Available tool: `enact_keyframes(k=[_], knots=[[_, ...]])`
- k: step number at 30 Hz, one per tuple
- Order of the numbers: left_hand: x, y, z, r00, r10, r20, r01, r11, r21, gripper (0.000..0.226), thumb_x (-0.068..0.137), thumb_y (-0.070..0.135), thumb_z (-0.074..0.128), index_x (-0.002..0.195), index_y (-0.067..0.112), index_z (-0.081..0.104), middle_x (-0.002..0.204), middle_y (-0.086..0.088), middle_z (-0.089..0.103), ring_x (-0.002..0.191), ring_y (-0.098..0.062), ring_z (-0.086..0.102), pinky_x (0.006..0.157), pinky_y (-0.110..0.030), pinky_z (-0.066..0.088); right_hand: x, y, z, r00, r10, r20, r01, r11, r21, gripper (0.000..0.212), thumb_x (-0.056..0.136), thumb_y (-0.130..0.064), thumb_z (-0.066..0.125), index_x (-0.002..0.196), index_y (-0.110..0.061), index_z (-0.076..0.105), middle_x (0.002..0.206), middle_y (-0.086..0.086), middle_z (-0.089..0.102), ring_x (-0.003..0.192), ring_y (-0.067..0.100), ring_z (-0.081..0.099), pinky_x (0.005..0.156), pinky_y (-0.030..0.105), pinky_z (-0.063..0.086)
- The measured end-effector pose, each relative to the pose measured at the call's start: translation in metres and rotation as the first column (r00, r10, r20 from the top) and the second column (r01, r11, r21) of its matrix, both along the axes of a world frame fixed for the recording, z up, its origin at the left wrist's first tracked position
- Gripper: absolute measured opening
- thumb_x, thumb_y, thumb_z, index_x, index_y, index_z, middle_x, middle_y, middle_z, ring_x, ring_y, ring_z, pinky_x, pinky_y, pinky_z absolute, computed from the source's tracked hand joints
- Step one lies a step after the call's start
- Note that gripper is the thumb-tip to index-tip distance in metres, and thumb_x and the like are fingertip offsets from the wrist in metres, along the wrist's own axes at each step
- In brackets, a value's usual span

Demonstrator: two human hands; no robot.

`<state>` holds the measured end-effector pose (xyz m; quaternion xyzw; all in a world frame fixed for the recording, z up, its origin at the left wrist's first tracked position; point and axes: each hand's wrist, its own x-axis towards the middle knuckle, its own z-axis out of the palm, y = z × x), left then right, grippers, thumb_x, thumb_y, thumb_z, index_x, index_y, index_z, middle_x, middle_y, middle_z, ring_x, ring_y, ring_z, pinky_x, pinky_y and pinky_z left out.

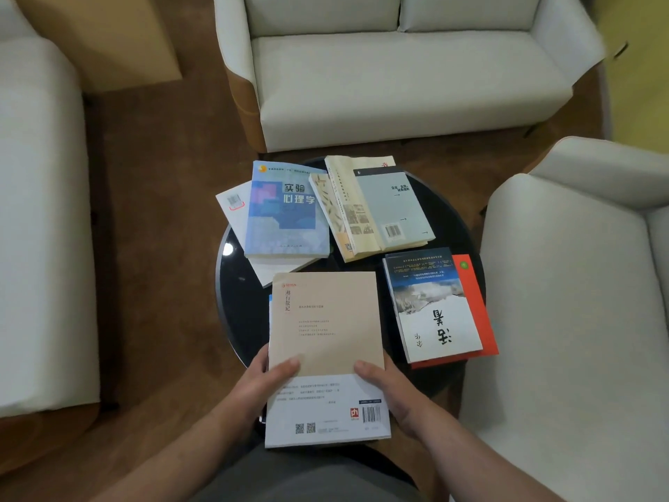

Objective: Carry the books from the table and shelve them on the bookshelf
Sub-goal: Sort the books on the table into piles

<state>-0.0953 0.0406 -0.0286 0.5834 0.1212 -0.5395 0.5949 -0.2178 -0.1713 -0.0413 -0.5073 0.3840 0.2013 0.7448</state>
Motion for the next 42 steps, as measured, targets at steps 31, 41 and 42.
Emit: enact_keyframes(k=[31, 41, 42], knots=[[0.110, -0.030, 0.009, 0.929, 0.079, 0.362, -0.167, 0.961, 0.219, 0.015, 0.102, 0.036, 0.052, 0.110, 0.026, 0.059, 0.119, 0.000, 0.062, 0.107, -0.017, 0.058, 0.104, -0.043, 0.045, 0.093, -0.028, 0.050, 0.996, 0.085, -0.007, -0.049, 0.503, -0.863, 0.055, 0.097, -0.025, 0.060, 0.148, -0.025, 0.042, 0.158, -0.007, 0.030, 0.146, 0.015, 0.031, 0.118, 0.033, 0.036], [0.242, -0.053, -0.033, 0.883, -0.027, 0.468, -0.231, 0.844, 0.484, 0.046, 0.093, 0.038, 0.068, 0.115, -0.001, 0.056, 0.108, -0.011, 0.064, 0.083, -0.022, 0.059, 0.060, -0.030, 0.040, 0.229, -0.101, 0.050, 0.986, 0.162, -0.037, -0.108, 0.454, -0.885, 0.043, 0.100, -0.019, 0.060, 0.142, -0.016, 0.053, 0.147, -0.001, 0.048, 0.130, 0.013, 0.047, 0.105, 0.023, 0.040], [0.248, -0.058, -0.037, 0.888, -0.030, 0.458, -0.221, 0.847, 0.484, 0.044, 0.093, 0.035, 0.069, 0.115, 0.000, 0.057, 0.108, -0.009, 0.064, 0.085, -0.022, 0.059, 0.060, -0.030, 0.041, 0.238, -0.118, 0.045, 0.992, 0.108, -0.063, -0.107, 0.472, -0.875, 0.047, 0.099, -0.020, 0.061, 0.145, -0.017, 0.050, 0.148, 0.001, 0.048, 0.131, 0.017, 0.049, 0.107, 0.028, 0.044]])
